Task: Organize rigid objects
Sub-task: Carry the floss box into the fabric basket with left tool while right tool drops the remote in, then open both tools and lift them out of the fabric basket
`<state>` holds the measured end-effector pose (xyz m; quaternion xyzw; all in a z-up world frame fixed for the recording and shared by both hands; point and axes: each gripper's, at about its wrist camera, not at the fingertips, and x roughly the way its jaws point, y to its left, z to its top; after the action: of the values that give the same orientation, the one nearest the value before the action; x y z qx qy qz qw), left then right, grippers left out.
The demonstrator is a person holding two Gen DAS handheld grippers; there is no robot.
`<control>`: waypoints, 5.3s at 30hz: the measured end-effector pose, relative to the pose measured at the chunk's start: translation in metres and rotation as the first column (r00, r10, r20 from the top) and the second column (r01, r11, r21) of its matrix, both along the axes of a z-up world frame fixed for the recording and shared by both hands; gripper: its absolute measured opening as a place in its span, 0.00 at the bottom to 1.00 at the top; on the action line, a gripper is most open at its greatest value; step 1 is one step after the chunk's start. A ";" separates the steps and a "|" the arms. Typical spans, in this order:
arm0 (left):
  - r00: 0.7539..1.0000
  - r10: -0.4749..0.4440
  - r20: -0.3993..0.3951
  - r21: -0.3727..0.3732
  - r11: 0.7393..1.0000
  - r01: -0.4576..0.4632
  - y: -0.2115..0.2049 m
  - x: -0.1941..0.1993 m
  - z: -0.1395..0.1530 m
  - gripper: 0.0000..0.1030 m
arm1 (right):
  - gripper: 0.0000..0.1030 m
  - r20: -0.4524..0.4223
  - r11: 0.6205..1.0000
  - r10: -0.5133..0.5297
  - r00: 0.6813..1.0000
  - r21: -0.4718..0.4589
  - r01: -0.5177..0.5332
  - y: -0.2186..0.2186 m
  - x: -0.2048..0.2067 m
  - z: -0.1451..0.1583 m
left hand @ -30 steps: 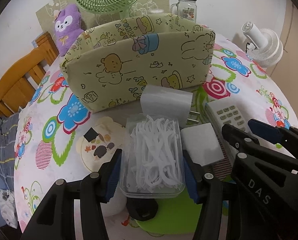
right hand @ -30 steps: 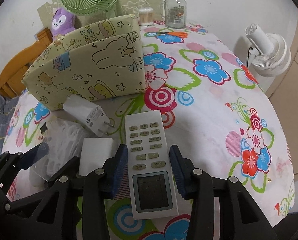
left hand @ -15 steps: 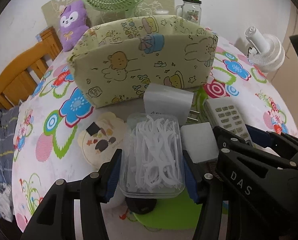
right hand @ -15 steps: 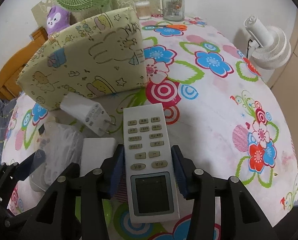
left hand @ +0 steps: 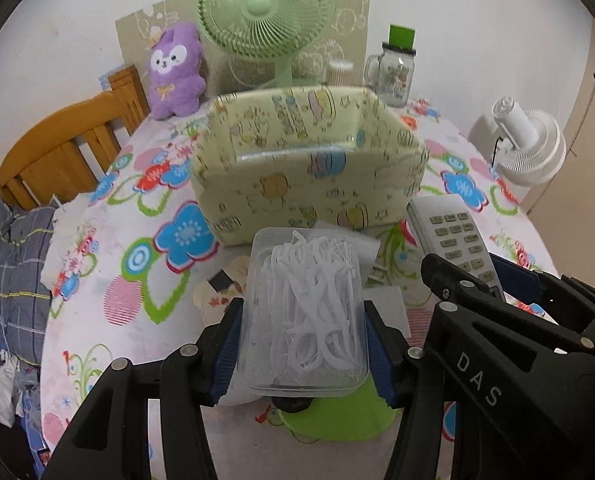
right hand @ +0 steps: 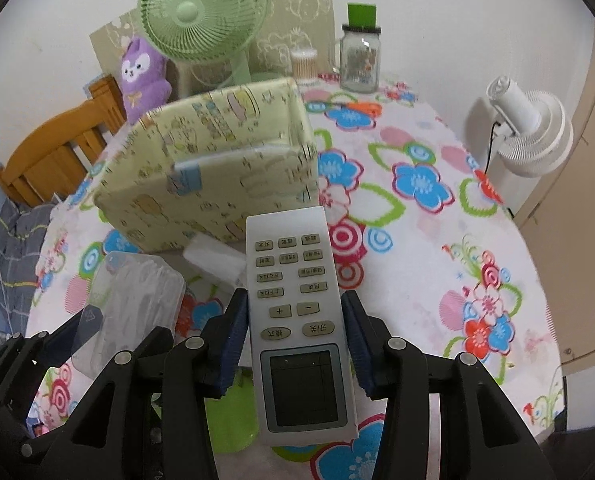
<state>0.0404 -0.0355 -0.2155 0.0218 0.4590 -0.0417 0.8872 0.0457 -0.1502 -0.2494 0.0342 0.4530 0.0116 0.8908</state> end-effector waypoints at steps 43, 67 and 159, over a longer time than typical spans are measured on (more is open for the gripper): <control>0.992 0.087 0.087 0.016 0.996 -0.089 0.011 0.049 0.108 0.56 | 0.48 0.089 0.999 0.047 0.995 0.011 -0.048 0.009 0.056 0.115; 0.990 0.132 0.056 -0.007 0.991 -0.132 0.019 0.142 0.064 0.56 | 0.48 0.061 1.000 0.010 0.998 0.006 -0.011 0.019 0.153 0.075; 0.995 0.088 0.038 -0.008 0.996 -0.087 0.011 0.061 0.096 0.97 | 0.89 0.091 0.998 0.053 0.994 -0.032 -0.051 0.023 0.062 0.115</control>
<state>0.1010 -0.0246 -0.1200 -0.0003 0.4421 -0.0039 0.8970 0.1079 -0.1274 -0.1340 0.0084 0.4125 0.0296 0.9104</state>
